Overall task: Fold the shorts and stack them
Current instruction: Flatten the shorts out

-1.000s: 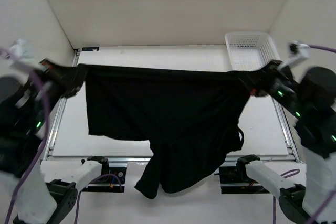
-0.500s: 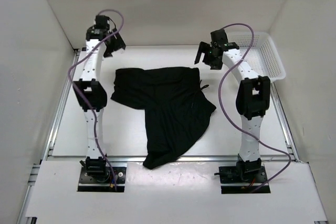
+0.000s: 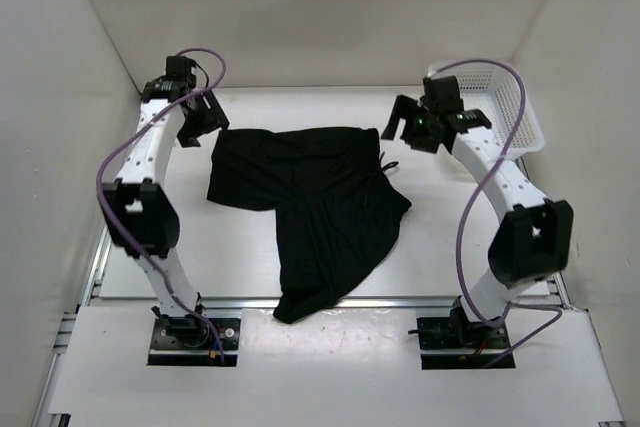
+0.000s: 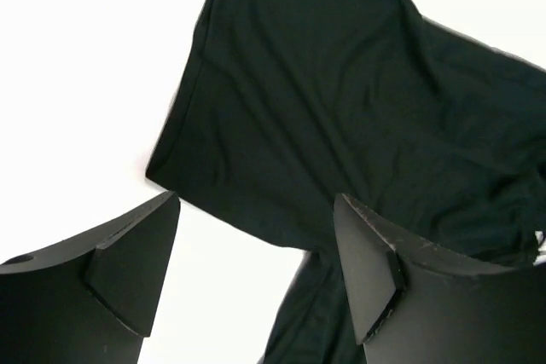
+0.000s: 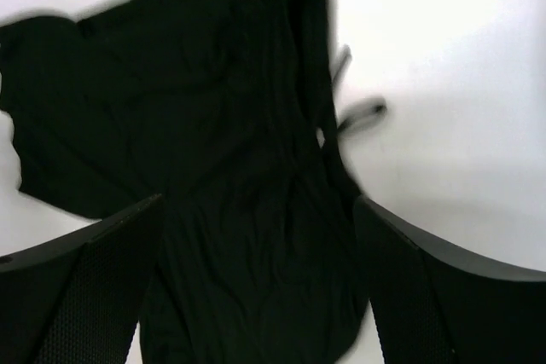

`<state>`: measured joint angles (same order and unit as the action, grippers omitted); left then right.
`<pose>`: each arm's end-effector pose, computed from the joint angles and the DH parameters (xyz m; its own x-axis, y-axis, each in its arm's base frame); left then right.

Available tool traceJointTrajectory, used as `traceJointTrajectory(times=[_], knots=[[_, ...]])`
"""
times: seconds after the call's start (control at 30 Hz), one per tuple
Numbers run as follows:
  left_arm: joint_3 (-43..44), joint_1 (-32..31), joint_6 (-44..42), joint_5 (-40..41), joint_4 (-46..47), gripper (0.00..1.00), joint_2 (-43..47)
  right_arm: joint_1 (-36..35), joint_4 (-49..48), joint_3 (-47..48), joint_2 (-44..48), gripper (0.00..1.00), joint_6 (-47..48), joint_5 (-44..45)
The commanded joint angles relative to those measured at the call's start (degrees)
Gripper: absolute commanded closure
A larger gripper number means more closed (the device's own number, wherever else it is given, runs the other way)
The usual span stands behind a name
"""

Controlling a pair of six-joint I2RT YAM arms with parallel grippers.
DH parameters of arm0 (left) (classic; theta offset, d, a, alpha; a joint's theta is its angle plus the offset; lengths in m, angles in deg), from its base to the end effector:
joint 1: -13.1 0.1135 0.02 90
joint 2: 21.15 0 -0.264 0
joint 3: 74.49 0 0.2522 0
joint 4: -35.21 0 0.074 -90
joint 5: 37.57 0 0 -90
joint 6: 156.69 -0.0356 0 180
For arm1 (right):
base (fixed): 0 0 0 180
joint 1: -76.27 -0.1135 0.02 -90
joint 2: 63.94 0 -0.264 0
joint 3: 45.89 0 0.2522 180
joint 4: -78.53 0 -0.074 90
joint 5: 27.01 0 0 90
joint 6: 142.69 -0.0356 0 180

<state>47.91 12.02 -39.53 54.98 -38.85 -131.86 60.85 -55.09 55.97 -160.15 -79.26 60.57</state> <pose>0.4111 -0.0062 0.3145 -0.7873 -0.4413 -0.4306 -0.4060 0.8967 -0.1766 0.3684 0.1032 0.3293 -0.6952 0.2718 -0.6654 0.0162 0.9314 0.3636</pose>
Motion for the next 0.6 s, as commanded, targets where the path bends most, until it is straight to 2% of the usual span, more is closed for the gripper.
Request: traceJointTrajectory(times=[0.0,0.03,0.13,0.2,0.27,0.3,0.4,0.57], knots=[[-13.91,-2.16,1.31,0.45,2.35,0.17,9.45,0.21,-0.54,-10.46,5.84,0.12,-1.11,-0.14],[-17.37,-2.17,1.93,-1.82,3.59,0.17,11.03,0.21,-1.24,-15.88,8.11,0.16,-1.12,0.39],[-27.93,-2.7,3.69,-5.07,6.93,0.17,13.68,0.82,-1.77,-23.29,9.54,0.29,-2.61,-0.13],[-32.59,-2.7,4.56,-5.8,7.65,0.17,13.69,1.36,-2.29,-25.42,9.54,0.3,-4.1,-0.92],[-34.37,-2.7,5.27,-7.47,10.36,0.18,12.46,2.76,-2.3,-27.17,8.59,0.24,-4.89,-1.53],[-34.37,-2.7,6.23,-7.47,10.98,0.18,10.63,3.72,-2.82,-27.19,7.1,0.17,-4.9,-2.5],[-30.79,-2.7,6.86,-5.62,11.51,0.18,4.84,5.22,-3.88,-27.8,3.76,0.17,-5.42,-3.64],[-24.28,-2.7,7.38,-6.75,11.51,0.21,-3.79,5.22,-5.2,-27.8,-0.65,0.25,-5.95,-4.79]])
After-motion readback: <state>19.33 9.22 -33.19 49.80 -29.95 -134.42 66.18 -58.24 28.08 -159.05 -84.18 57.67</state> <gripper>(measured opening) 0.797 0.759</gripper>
